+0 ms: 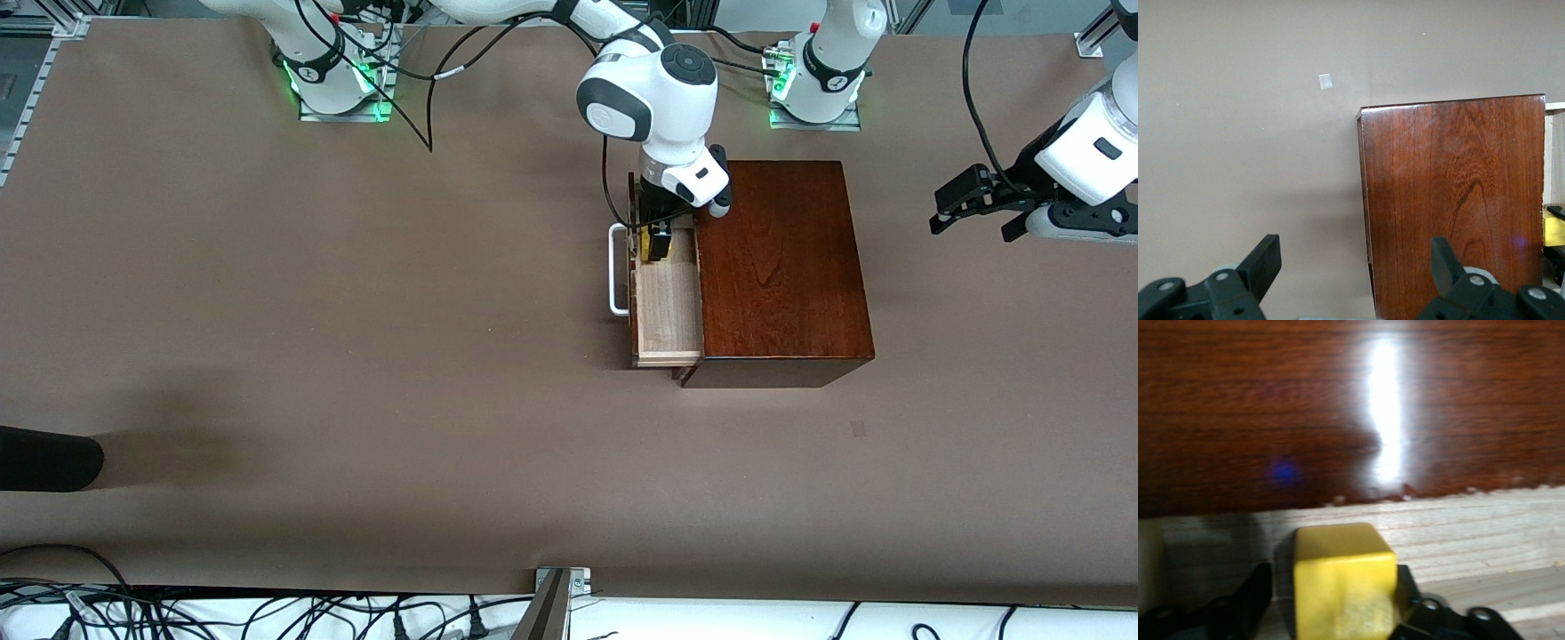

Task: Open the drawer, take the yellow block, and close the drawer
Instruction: 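Lower the right gripper into the drawer and grasp the yellow cube, then lift the cube out with the right gripper while the left gripper reaches the drawer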

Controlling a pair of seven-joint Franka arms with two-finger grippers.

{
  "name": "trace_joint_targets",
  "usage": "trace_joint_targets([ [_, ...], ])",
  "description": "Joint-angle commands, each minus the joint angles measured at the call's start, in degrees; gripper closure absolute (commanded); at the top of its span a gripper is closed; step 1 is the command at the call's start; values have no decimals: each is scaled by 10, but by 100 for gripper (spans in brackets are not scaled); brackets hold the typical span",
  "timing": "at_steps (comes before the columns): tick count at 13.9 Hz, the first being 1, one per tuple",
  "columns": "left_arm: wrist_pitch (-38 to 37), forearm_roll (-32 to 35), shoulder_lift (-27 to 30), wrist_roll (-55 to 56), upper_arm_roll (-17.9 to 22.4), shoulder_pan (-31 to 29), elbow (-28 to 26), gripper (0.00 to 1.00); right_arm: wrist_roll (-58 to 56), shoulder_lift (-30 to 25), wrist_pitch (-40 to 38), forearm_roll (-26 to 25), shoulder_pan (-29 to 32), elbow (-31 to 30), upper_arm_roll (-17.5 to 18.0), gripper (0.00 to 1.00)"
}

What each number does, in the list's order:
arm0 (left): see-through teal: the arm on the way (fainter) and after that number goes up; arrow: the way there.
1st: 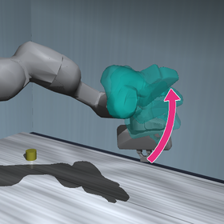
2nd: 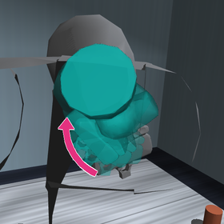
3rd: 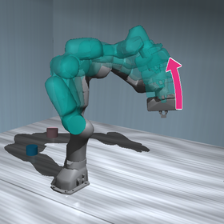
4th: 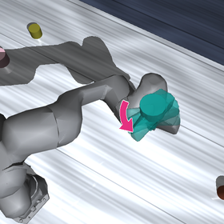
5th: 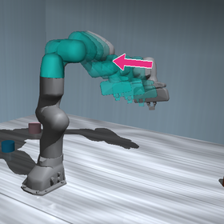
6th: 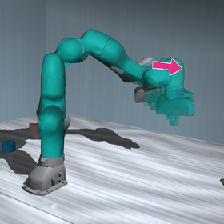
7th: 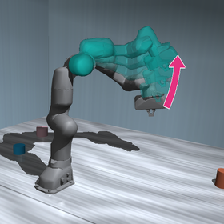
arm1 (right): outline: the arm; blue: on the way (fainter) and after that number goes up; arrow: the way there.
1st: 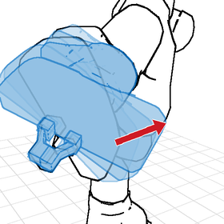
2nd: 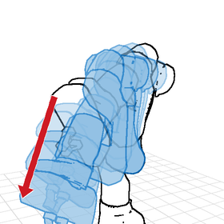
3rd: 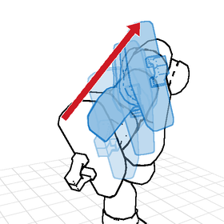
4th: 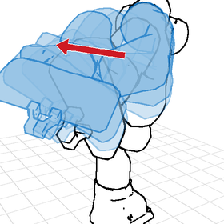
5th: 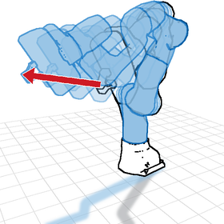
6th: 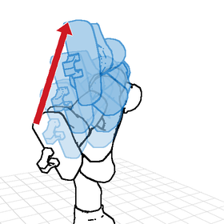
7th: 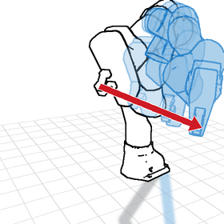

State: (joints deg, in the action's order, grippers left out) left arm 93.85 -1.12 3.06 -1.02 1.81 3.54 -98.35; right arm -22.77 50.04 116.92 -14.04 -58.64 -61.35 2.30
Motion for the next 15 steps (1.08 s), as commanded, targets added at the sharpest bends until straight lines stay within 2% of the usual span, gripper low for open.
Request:
trace_joint_targets([
  [1, -14, 14, -9, 0, -1, 2, 20, 0, 1, -6, -27, -5, 1, 23, -6, 100],
  [4, -16, 14, -9, 0, -1, 2, 20, 0, 2, -34, -107, 13, 18, 81, -5, 100],
  [6, -21, 14, -9, 0, -1, 2, 21, 0, 4, -88, -153, 43, 46, 82, -8, 100],
  [9, -25, 13, -9, 0, -12, 2, 21, 0, 3, -136, -208, 65, 127, 81, -7, 100],
  [11, -58, 3, -10, -4, -19, 2, 26, 0, 3, -156, -232, 87, 190, 81, -8, 100],
  [13, -102, -2, -10, -44, -42, 3, 27, 0, 4, -192, -239, 128, 257, 66, -10, 100],
  [15, -106, -13, -16, -120, -64, 3, 26, 0, 6, -243, -244, 166, 339, -11, -5, 100],
])
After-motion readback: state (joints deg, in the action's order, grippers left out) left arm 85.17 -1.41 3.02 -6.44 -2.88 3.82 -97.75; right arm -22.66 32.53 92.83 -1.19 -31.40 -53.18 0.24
